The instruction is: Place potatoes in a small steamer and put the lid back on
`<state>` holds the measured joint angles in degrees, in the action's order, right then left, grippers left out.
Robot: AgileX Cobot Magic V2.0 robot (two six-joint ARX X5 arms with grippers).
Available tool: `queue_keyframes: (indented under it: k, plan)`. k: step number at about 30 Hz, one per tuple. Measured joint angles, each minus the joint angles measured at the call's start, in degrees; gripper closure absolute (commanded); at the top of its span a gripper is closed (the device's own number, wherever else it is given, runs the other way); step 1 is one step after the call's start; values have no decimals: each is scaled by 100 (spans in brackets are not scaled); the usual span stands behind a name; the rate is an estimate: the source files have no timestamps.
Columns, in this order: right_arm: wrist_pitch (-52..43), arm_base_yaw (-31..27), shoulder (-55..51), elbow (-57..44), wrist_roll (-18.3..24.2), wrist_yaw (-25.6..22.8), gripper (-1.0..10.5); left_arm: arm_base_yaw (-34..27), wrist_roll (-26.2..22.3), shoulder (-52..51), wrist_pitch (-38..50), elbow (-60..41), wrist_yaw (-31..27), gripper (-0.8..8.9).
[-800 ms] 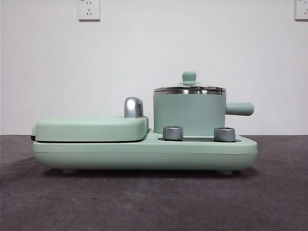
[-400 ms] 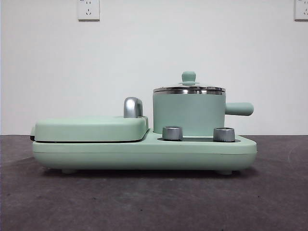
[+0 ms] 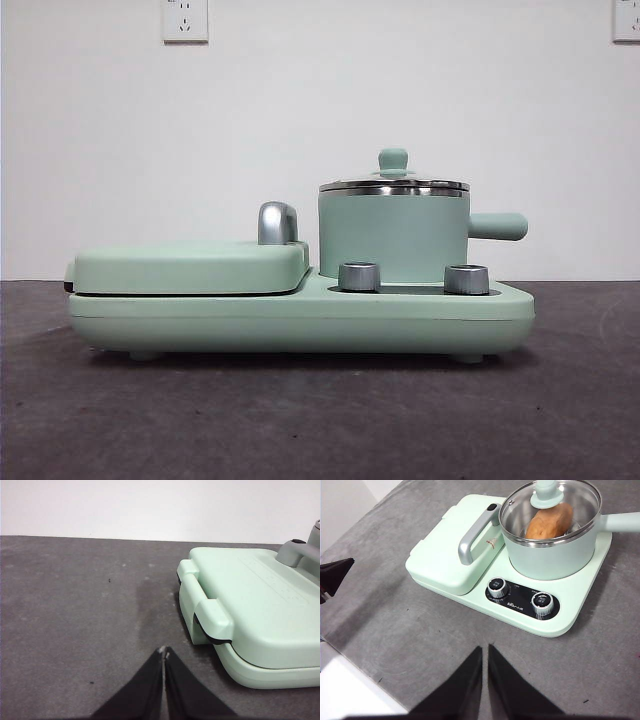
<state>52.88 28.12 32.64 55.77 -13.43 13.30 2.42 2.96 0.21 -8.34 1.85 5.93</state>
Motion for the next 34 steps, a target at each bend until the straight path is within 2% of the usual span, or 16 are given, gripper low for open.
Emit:
queue_keyframes:
  k: [13, 16, 20, 23, 27, 31, 34]
  plan:
    - [2, -59, -107, 0, 4, -42, 931, 0, 0, 0, 0, 0, 0, 808]
    - [0, -409, -286, -11, 63, -457, 931, 0, -2, 0, 0, 0, 0, 808]
    - [-197, -1287, -542, -254, 168, -916, 931, 0, 0, 0, 0, 0, 0, 808]
    - [-767, -2004, -852, -922, 439, -1150, 931, 0, 0, 0, 0, 0, 0, 808]
    - [-2245, -2771, -1580, -2201, 890, -1161, 931, 0, 0, 0, 2, 0, 0, 808]
    - [-3637, -3042, -2234, -3499, 1115, -1180, 931, 0, -2, 0, 0, 0, 0, 808]
    - [-4026, -3075, -2507, -4212, 1202, -1182, 931, 0, 0, 0, 2, 0, 0, 808]
